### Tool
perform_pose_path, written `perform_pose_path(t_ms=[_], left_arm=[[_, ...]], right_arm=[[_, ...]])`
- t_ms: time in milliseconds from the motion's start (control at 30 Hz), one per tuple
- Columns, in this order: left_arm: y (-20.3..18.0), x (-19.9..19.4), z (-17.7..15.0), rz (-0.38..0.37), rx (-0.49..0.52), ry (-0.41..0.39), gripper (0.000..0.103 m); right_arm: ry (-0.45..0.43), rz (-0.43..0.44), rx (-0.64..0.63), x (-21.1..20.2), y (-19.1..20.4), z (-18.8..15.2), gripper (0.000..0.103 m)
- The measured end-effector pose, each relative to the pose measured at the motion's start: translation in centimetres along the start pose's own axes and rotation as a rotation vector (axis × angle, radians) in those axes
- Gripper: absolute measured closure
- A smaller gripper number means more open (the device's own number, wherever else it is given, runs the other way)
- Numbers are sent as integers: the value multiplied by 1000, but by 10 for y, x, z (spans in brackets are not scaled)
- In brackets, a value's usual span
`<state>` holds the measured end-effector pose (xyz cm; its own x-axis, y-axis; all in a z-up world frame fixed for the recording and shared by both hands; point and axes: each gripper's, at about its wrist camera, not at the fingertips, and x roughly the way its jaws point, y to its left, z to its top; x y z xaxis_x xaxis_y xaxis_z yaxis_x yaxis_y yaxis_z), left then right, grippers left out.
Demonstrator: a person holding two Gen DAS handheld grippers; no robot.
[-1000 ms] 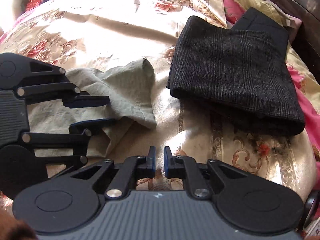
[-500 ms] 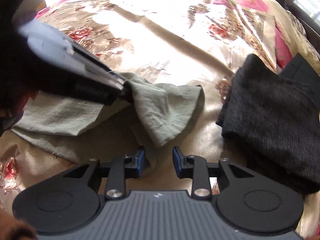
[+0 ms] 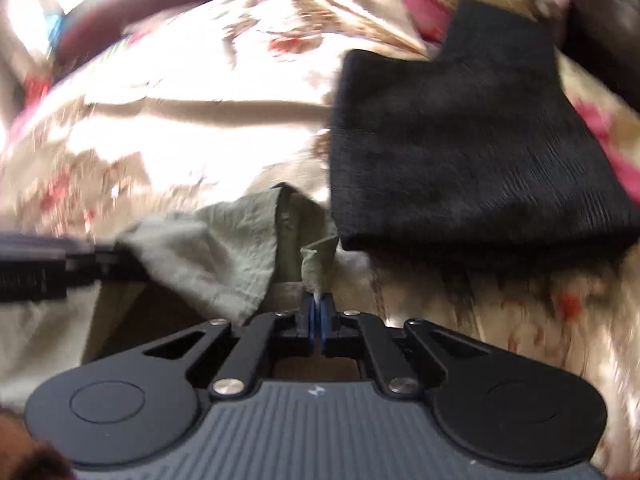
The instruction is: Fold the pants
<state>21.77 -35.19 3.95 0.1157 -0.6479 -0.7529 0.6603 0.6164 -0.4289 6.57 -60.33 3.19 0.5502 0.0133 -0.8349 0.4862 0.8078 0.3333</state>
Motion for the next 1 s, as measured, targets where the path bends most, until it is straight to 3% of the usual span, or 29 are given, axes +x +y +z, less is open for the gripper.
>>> perform_pose_path(t_ms=[67,100,133,267,367,500,600,633,667,700,733,867,933,1000], left_arm=[[-16,10,-8,-16,64,34,83],[-27,18,-14,-15,123,73,83],[-36,25,-21,-10,170,102,83],[-52,34,-45,26,276,168,83],[-53,33,-52,35,299,175,83],[-54,32,-52,40,297,168,83],[-53,32,-53,43,308,167,82],[-53,31,-53,46,315,168,82],[-53,32,-54,48,325,170,82],[-53,32,-54,51,333,173,82],[-53,32,-55,53,339,174,82],[-55,26,-56,41,329,148,81],[-57,26,-55,26,321,144,81],[-59,30,-58,14,323,166,77]], right_arm=[[21,-25,133,-3,-25,-7,91],[25,-42,155,-5,-34,-11,94],[17,-51,160,-9,-36,-15,94],[-67,-181,52,-34,-22,-19,76],[-73,-114,69,-49,-20,-17,74],[60,48,165,-39,-13,-29,70],[95,77,214,-23,-9,-36,68],[90,97,250,-17,-10,-35,68],[82,111,278,-13,-11,-33,76],[67,125,302,-12,-11,-30,84],[47,132,308,-13,-10,-25,99],[-48,123,216,-29,0,-7,100],[-44,86,177,-31,0,-6,101],[14,-6,167,-18,-11,-12,100]])
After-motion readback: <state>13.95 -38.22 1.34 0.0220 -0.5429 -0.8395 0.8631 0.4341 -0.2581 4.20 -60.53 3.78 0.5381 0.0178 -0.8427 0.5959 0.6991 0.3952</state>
